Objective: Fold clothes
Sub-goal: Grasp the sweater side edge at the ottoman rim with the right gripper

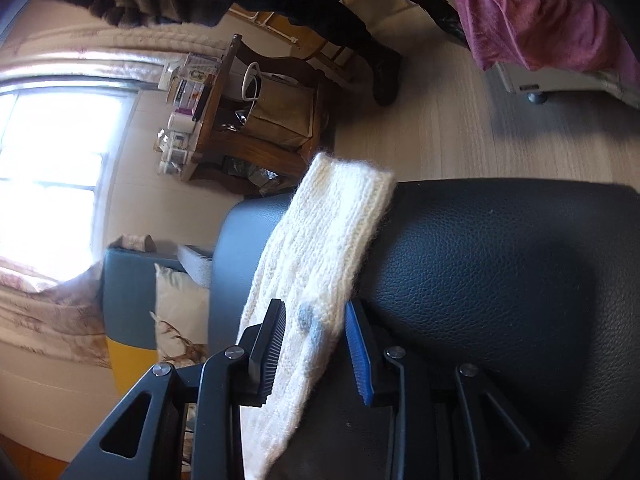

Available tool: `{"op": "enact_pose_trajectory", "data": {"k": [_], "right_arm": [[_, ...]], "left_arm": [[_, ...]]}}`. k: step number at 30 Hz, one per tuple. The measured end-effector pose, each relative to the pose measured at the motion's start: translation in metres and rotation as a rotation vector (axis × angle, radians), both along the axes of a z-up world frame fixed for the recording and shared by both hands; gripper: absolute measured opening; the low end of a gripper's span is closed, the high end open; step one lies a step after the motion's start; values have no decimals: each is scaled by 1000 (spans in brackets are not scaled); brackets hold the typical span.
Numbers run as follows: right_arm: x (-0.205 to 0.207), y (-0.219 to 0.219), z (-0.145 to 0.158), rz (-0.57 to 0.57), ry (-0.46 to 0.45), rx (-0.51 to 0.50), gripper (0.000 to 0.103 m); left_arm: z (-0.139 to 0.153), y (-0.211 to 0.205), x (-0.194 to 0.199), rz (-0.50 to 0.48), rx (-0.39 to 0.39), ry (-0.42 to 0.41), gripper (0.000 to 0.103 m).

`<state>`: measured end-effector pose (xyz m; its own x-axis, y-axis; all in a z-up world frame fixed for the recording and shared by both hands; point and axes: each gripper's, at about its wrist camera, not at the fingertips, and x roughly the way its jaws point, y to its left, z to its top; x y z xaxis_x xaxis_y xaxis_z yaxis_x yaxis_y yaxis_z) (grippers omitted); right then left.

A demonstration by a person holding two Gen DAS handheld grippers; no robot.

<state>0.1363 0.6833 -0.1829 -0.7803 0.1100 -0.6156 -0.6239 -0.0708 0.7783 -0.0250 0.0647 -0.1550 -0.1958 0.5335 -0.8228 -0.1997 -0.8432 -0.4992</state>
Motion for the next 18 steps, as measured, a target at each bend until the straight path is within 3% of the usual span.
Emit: {"op": "enact_pose_trajectory", "data": {"k": [6,9,12,16,18], "right_arm": [[-8,-1,-3,15,10,16,31],[-11,-3,-3,43,-15,74,24],[-8,-4,-12,4,53,50,22],[-15,-1,-15,62,99,56,30],[-20,4,-14,96,71,26,30]], "left_arm": [[-1,-2,1,-5,11,-10,12],[-1,-1,2,-10,8,-11,12],[-1,-2,2,-7,9,-14,12],[-1,-2,3,-10,3,-15,12],[-1,-1,2,-12,-4,-16,12]]}}
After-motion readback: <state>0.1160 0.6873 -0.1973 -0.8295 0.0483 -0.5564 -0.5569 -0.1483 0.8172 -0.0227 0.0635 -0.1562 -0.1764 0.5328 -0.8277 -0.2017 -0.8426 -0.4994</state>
